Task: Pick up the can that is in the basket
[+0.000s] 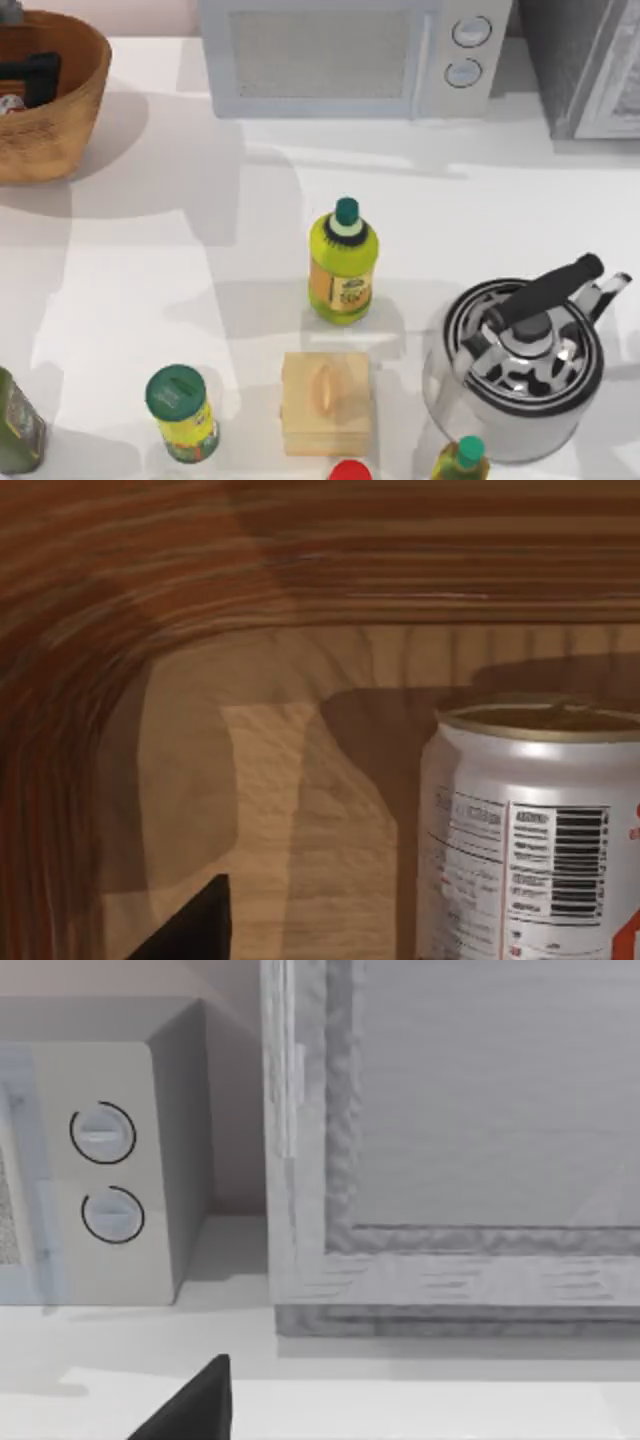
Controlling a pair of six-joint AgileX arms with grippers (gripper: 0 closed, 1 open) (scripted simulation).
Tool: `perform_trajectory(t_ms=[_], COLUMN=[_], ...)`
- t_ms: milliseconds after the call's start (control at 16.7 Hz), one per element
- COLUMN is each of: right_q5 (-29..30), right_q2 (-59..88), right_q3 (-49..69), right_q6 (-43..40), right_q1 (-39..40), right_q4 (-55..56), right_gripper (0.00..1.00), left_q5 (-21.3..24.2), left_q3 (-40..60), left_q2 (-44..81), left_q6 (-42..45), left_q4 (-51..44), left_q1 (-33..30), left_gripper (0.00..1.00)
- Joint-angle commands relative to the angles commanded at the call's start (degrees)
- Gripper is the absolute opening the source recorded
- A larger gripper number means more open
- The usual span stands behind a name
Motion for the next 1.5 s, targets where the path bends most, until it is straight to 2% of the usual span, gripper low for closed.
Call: perform_trajectory(t_ms=[180,420,1200,1500], right_q5=[0.0,0.0,0.0,0.0], right_q2=[0.0,0.0,0.0,0.0], right_q3=[0.0,0.0,0.0,0.0], right_q6=[0.0,0.0,0.0,0.0], right_q1=[0.0,0.0,0.0,0.0], right_q4=[0.0,0.0,0.0,0.0], right_gripper=[1.00,1.00,1.00,1.00], left_q5=[0.0,0.0,0.0,0.0], left_q3=[-2.9,-3.4,-3.4,-3.4], left_q2=[1.5,1.7,1.7,1.7], left_q6=[-0.1,-0.1,-0.1,-0.1], left_q4=[4.4,5.1,5.1,5.1], left_q1=[-0.1,-0.2,-0.2,-0.2], left_gripper=[1.00,1.00,0.02,0.00])
